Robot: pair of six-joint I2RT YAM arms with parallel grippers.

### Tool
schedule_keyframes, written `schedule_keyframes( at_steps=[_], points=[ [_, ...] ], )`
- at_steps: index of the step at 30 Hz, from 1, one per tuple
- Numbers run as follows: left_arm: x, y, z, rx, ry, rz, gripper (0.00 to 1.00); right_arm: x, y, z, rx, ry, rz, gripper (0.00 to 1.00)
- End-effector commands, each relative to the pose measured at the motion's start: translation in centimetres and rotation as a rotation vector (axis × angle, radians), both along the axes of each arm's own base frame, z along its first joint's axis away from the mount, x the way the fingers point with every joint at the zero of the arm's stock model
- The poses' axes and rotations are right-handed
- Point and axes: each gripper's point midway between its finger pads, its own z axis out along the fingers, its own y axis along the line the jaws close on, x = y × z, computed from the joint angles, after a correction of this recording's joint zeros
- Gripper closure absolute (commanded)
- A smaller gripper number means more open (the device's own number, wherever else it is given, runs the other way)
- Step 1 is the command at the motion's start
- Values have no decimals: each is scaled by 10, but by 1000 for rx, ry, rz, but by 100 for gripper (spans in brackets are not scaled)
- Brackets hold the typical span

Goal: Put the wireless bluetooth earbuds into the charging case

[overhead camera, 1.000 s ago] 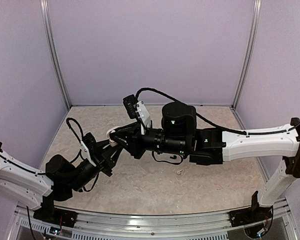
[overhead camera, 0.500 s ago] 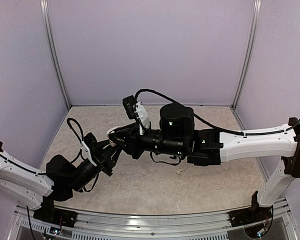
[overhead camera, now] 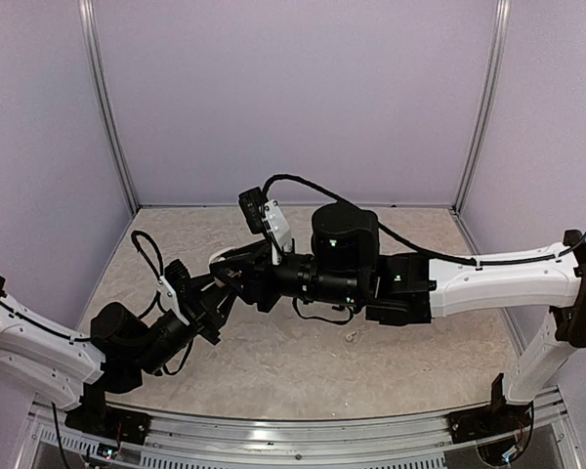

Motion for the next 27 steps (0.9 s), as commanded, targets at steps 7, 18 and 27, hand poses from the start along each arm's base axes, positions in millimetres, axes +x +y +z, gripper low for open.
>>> schedule_keyframes(
  at_steps=[7, 18, 27],
  points=[
    [-15, -2, 28, -87, -64, -84, 91, 5, -6, -16, -72, 0, -47, 61],
    [-15, -3, 27, -87, -57, -100, 91, 8, -21, -3, -64, -41, -86, 54],
    [-14, -4, 23, -76, -39, -118, 91, -16, -34, 17, -15, -150, 31, 50]
  ],
)
